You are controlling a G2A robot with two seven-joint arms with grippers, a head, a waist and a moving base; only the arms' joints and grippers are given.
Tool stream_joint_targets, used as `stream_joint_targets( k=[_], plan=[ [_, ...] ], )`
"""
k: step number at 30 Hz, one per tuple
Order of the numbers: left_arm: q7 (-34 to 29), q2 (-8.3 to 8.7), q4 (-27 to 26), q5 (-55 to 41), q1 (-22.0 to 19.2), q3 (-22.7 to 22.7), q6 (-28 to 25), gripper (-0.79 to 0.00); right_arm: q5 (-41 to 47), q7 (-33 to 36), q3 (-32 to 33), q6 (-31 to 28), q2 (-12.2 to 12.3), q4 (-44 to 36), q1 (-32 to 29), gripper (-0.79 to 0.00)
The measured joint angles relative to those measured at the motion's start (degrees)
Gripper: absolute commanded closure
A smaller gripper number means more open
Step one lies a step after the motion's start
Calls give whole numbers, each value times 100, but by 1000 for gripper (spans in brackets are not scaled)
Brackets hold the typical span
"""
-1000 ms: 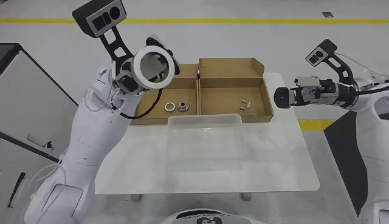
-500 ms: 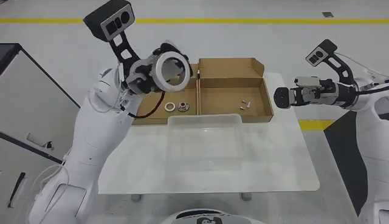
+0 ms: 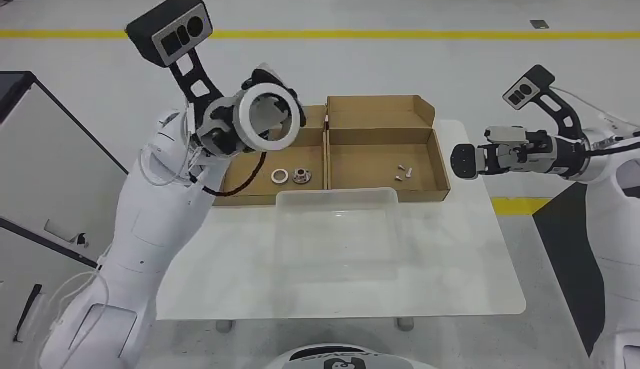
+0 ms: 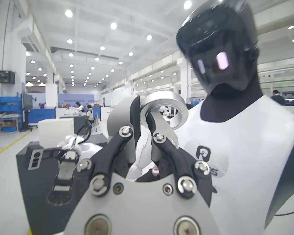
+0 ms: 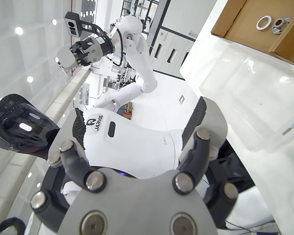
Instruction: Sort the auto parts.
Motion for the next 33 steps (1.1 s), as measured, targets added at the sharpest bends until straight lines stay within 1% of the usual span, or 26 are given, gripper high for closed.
stream_joint_targets(
  k=[3, 5, 10, 13, 17, 19, 22, 24, 27, 33],
  plan=[
    [0, -84, -100, -447, 79, -154, 0, 0, 0, 0, 0, 0, 0, 0, 0, -785],
    [-1, -143, -130, -559, 118, -227, 0, 0, 0, 0, 0, 0, 0, 0, 0, -785],
    [-1, -226, -108, -316, 131, -261, 0, 0, 0, 0, 0, 0, 0, 0, 0, -785],
    [-2, -212, 12, 255, 90, -226, 0, 0, 0, 0, 0, 0, 0, 0, 0, -785],
    [-2, -123, 153, 1111, -1, -148, 0, 0, 0, 0, 0, 0, 0, 0, 0, -785],
    [-1, -92, 133, 1183, -20, -99, 0, 0, 0, 0, 0, 0, 0, 0, 0, -785],
    [-1, -65, 77, 990, -24, -60, 0, 0, 0, 0, 0, 0, 0, 0, 0, -785],
    [0, -68, 36, 689, -2, -66, 0, 0, 0, 0, 0, 0, 0, 0, 0, -785],
    [0, -105, -11, 198, 44, -127, 0, 0, 0, 0, 0, 0, 0, 0, 0, -785],
    [-1, -177, -55, -99, 93, -190, 0, 0, 0, 0, 0, 0, 0, 0, 0, -785]
  ],
)
